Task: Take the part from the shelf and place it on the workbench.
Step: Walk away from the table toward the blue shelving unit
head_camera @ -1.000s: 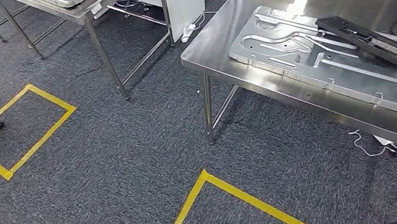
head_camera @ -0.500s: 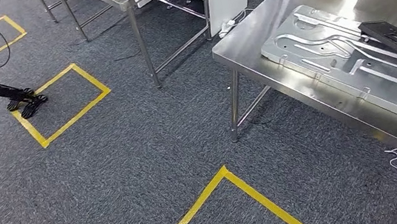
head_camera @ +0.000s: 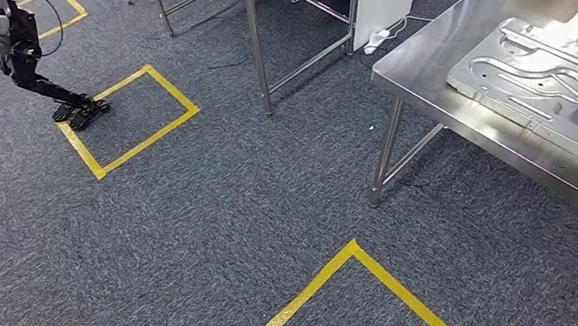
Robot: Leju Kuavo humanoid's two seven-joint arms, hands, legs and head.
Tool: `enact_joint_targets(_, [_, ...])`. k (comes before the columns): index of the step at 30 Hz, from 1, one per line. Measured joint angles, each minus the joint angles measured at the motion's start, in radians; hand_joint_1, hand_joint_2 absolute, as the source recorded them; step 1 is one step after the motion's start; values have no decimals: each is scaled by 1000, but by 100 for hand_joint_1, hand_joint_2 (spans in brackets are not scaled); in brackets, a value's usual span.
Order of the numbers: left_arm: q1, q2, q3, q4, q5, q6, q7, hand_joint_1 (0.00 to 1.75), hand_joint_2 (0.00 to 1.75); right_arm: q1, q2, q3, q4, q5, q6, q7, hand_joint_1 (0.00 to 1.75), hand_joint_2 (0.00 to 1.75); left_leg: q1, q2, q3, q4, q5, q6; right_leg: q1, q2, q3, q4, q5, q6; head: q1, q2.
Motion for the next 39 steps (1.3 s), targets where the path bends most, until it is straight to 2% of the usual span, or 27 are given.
enact_joint_targets(1, [1, 0, 1, 0, -1, 2, 0, 0, 0, 0, 0, 0, 1, -1, 9, -7, 0, 0, -2, -14, 0, 2, 0, 0, 3, 5, 17, -40, 35, -6, 0, 0])
enact_joint_targets(2, [1, -1, 2, 0, -2, 4, 0, 0, 0, 0, 0, 0, 3, -2, 18, -17, 0, 0, -3, -27, 0, 4, 0, 0, 6, 21, 47, -109, 77, -14, 0, 0])
enact_joint_targets(4, [-1, -3, 2, 0, -3, 6, 0, 0, 0, 1, 0, -1, 5, -5, 32, -44, 0, 0, -4, -52, -5, 10, -1, -3, 9, 73, 101, -237, 132, -30, 0, 0])
enact_joint_targets(5, [-2, -5, 3, 0, -3, 7, 0, 0, 0, 1, 1, -2, 5, -6, 35, -63, 0, 0, -3, -62, -10, 13, 0, -7, 11, 91, 112, -267, 138, -34, 0, 0])
enact_joint_targets(6, [-2, -6, 3, 0, -3, 7, 0, 0, 0, 0, 1, -2, 5, -8, 37, -81, 0, 0, -1, -73, -15, 13, 1, -12, 12, 95, 115, -277, 136, -37, 0, 0])
enact_joint_targets(8, [0, -6, 3, 0, -3, 8, 1, 0, 0, -3, 5, -2, 6, -10, 41, -109, 0, 0, 2, -88, -21, 14, 3, -24, 12, 70, 122, -290, 141, -42, 0, 0])
enact_joint_targets(10, [0, -6, 3, 0, -3, 9, 2, 0, 0, -3, 8, -3, 6, -11, 43, -119, 0, 0, 0, -53, -38, 53, -24, -35, 6, 40, 135, -307, 147, -51, -2, 0])
enact_joint_targets(12, [-1, -6, 4, 0, -3, 9, 2, 0, 0, 0, 9, -6, 6, -11, 45, -122, 0, 0, 3, 2, -95, 168, -88, -45, 5, 8, 141, -314, 148, -57, -3, 0])
enact_joint_targets(14, [-1, -6, 4, 0, -3, 9, 2, 0, 0, 2, 9, -7, 6, -11, 48, -127, 0, 0, 14, 23, -150, 277, -128, -56, 5, -23, 141, -312, 144, -56, -4, 0])
enact_joint_targets(15, [-1, -5, 4, 0, -3, 10, 2, 0, 0, 1, 9, -8, 6, -10, 49, -132, 0, 0, 19, 27, -153, 285, -121, -61, 4, -37, 141, -311, 142, -53, -4, 0])
enact_joint_targets(16, [0, -5, 4, 0, -3, 10, 2, 0, 0, 0, 9, -8, 6, -9, 49, -138, 0, 0, 24, 33, -134, 251, -96, -65, 2, -50, 143, -310, 140, -49, -4, 0])
enact_joint_targets(17, [1, -5, 4, 0, -3, 11, 1, 0, 0, -1, 9, -8, 6, -8, 50, -144, 0, 0, 27, 43, -98, 186, -62, -68, 0, -61, 145, -308, 136, -44, -4, 0])
enact_joint_targets(19, [0, -5, 4, 0, -6, 12, 1, 0, 0, -2, 9, -8, 6, -6, 51, -149, 0, 0, 26, 76, -26, 55, -17, -68, -1, -80, 151, -303, 128, -32, -3, 0])
enact_joint_targets(21, [0, -6, 4, 0, -9, 13, 0, 0, 0, -3, 9, -8, 6, -1, 54, -142, 0, 0, 20, 89, -4, 11, -10, -59, 1, -92, 156, -301, 124, -18, -3, 0])
enact_joint_targets(23, [1, -6, 6, 0, -9, 15, 1, 0, 0, -8, 10, -6, 7, 6, 61, -126, 0, 0, 17, 72, -6, 8, -6, -44, -2, -100, 162, -304, 122, -4, -3, 0])
enact_joint_targets(25, [1, -6, 8, 0, -9, 18, 1, 0, 0, -11, 10, -5, 7, 12, 65, -114, 0, 0, 18, 55, -3, -1, 1, -27, -8, -69, 154, -275, 94, 5, -2, 0])
enact_joint_targets(27, [0, -6, 8, 0, -9, 20, 2, 0, 0, -8, 10, -5, 7, 13, 66, -111, 0, 0, 16, 39, -3, -5, 5, -15, -9, -20, 104, -168, 30, 6, -1, 0])
enact_joint_targets(28, [0, -6, 9, 0, -9, 20, 2, 0, 0, -6, 10, -5, 8, 14, 66, -110, 0, 0, 12, 29, -4, -5, 6, -12, -7, -8, 66, -95, -2, 4, -1, 0])
enact_joint_targets(29, [1, -6, 9, 0, -9, 20, 2, 0, 0, -5, 10, -5, 8, 14, 66, -110, 0, 0, 9, 18, -6, -4, 6, -10, -5, -3, 34, -35, -20, 2, -1, 0])
enact_joint_targets(30, [1, -6, 10, 0, -9, 20, 2, 0, 0, -4, 10, -5, 9, 14, 66, -109, 0, 0, 5, 6, -6, -3, 6, -8, -2, -1, 16, -8, -16, -2, -1, 0])
enact_joint_targets(31, [1, -6, 10, 0, -9, 21, 2, 0, 0, -4, 10, -5, 10, 14, 67, -107, 0, 0, 2, -8, -5, -2, 6, -7, 0, 1, 17, -19, 7, -7, -1, 0])
enact_joint_targets(32, [1, -6, 10, 0, -9, 21, 2, 0, 0, -4, 10, -5, 10, 14, 68, -102, 0, 0, 0, -23, -3, 0, 5, -7, 3, 8, 38, -74, 48, -14, -1, 0])
enact_joint_targets(34, [0, -8, 10, 0, -9, 21, 3, 0, 0, -2, 8, -5, 10, 16, 76, -86, 0, 0, -2, -48, -3, 3, 4, -9, 9, 52, 95, -214, 117, -31, -1, 0])
enact_joint_targets(35, [-1, -8, 10, 0, -9, 21, 3, 0, 0, -2, 7, -5, 10, 19, 81, -77, 0, 0, -1, -59, -6, 5, 5, -11, 12, 71, 114, -262, 134, -36, -1, 0])
enact_joint_targets(36, [-1, -9, 11, 0, -9, 21, 4, 0, 0, -3, 7, -5, 10, 21, 86, -69, 0, 0, 0, -69, -10, 5, 6, -15, 14, 83, 121, -282, 137, -39, -1, 0])
enact_joint_targets(38, [0, -9, 12, 0, -9, 21, 5, 0, 0, -6, 6, -5, 10, 26, 94, -53, 0, 0, 3, -89, -16, 3, 10, -27, 15, 67, 124, -290, 139, -41, -1, 0])
enact_joint_targets(39, [1, -9, 12, 0, -10, 23, 5, 0, 0, -8, 7, -4, 11, 27, 98, -46, 0, 0, 2, -86, -18, 7, 8, -32, 13, 55, 129, -298, 142, -45, -1, 0])
